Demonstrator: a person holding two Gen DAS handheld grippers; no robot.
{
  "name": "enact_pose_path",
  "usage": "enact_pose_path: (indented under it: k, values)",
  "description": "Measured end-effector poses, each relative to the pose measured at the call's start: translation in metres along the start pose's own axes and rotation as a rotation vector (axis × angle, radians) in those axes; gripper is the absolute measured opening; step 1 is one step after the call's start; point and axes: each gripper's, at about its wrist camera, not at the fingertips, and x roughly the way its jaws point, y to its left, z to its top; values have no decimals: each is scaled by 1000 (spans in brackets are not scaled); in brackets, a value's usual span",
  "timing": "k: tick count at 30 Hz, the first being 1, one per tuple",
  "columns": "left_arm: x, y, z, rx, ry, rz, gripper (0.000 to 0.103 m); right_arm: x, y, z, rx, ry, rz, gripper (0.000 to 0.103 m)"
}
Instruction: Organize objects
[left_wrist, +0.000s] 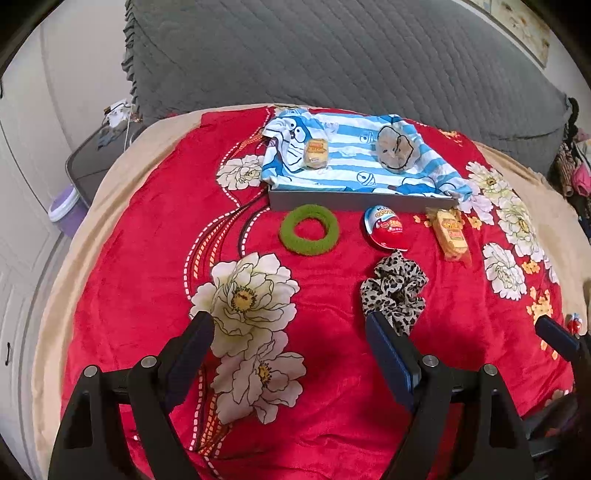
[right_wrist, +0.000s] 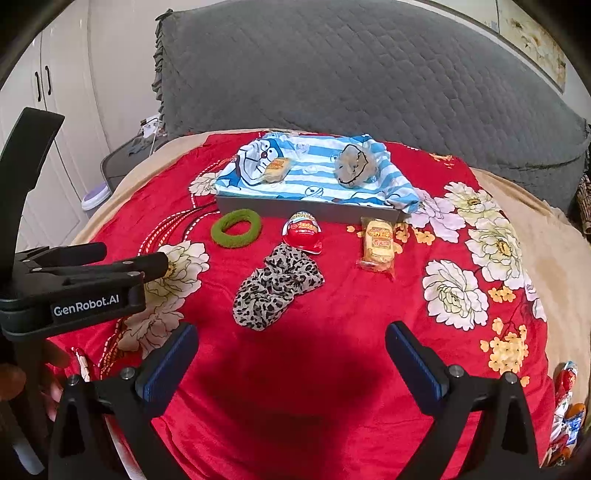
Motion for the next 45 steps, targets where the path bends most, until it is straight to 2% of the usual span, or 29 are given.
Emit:
enact_pose_path:
  k: [25,45]
  values:
    - [33,3,-4,11,43,18,85,28,10,-3,-23,34,12,102]
    - [77,0,21,21,69,-20,85,63,15,2,-13,62,-2,102]
